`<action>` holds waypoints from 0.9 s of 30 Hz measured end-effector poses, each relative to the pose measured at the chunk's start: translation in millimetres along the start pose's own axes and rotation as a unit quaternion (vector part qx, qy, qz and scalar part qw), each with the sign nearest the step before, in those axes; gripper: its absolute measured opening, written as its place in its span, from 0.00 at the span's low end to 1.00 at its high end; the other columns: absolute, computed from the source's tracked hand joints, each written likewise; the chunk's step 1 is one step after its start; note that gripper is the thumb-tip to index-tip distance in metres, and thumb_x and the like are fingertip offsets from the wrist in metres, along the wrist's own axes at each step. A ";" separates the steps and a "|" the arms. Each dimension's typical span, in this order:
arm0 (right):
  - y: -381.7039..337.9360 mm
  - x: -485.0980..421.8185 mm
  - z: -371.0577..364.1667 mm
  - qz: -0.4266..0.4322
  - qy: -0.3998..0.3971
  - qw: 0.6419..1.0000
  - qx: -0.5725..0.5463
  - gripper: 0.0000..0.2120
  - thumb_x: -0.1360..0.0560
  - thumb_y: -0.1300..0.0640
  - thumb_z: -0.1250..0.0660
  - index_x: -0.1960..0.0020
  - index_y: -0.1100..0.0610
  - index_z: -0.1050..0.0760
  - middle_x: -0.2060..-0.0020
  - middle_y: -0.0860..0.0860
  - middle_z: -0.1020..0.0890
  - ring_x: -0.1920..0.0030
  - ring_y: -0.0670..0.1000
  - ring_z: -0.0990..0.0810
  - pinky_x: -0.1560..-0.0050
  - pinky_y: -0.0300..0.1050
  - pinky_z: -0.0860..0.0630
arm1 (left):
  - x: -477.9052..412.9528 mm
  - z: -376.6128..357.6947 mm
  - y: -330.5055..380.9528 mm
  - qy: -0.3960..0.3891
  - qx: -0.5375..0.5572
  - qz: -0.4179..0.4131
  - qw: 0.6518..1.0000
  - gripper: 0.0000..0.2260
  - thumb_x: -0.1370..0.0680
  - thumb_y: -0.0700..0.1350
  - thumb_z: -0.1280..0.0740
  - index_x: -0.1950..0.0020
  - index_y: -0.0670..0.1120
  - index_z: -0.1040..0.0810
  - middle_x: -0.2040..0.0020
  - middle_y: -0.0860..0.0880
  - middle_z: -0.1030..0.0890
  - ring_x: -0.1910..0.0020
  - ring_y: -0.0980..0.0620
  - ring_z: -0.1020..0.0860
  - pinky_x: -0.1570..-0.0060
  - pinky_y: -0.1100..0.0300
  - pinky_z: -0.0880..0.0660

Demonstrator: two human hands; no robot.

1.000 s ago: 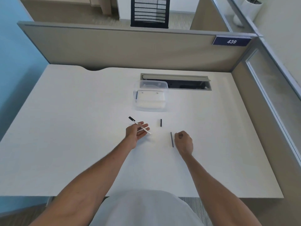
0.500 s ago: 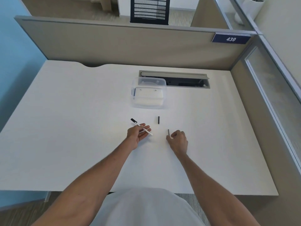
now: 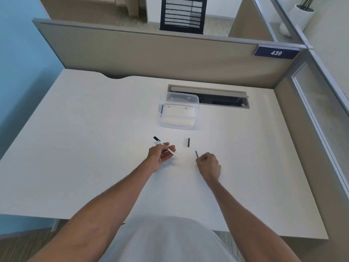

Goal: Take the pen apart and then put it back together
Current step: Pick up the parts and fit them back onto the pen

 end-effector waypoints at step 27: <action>-119.6 26.8 2.9 0.261 -0.098 0.952 -0.126 0.08 0.27 0.61 0.28 0.55 0.48 0.20 0.54 0.43 0.16 0.57 0.47 0.18 0.52 0.51 0.18 | -4.9 16.2 50.3 0.066 0.114 -0.031 0.991 0.03 0.15 0.34 0.34 0.42 0.38 0.22 0.61 0.40 0.10 0.64 0.47 0.10 0.56 0.55 0.12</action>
Point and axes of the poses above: each hand's wrist, its own x-axis away from the middle knuckle, its own z-axis out of the back of the hand, y = z × x, the point moved 3 cm from there along -x, towards the middle knuckle
